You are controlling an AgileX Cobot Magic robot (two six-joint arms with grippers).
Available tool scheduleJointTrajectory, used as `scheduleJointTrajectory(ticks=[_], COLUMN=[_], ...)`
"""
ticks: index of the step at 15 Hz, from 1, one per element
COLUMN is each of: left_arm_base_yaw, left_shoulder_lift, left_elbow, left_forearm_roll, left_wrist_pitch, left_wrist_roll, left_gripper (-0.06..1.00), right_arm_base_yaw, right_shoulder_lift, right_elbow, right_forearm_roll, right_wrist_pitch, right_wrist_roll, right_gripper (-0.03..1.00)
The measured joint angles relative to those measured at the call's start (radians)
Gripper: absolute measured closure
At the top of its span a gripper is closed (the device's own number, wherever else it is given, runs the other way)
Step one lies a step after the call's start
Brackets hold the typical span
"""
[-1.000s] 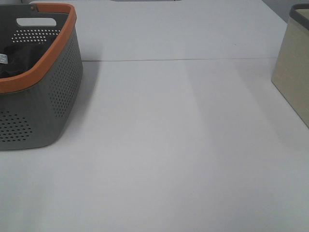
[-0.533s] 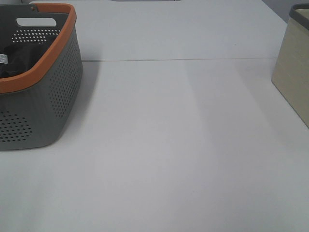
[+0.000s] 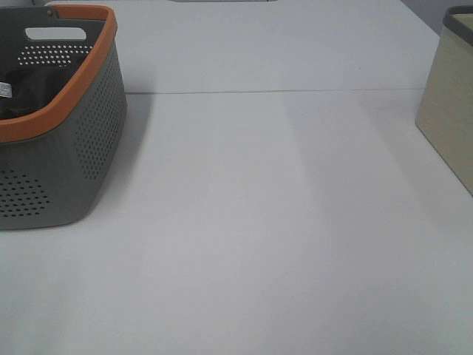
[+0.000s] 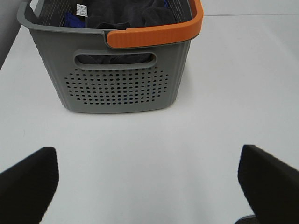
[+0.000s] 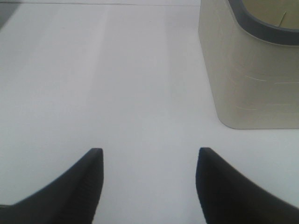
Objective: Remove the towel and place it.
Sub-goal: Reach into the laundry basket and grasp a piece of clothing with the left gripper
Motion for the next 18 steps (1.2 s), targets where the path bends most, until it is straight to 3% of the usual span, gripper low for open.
scheduleJointTrajectory(ticks=[18], left_arm_base_yaw=[0.000], left_shoulder_lift=[0.000], left_elbow=[0.000], left_forearm_roll=[0.004], left_wrist_pitch=[0.000], left_wrist_roll=[0.000], left_gripper=[-0.04], right_arm_base_yaw=[0.000], right_shoulder_lift=[0.000], right_elbow=[0.000], right_forearm_roll=[0.000], right_wrist_pitch=[0.000], right_wrist_roll=[0.000], right_gripper=[0.45])
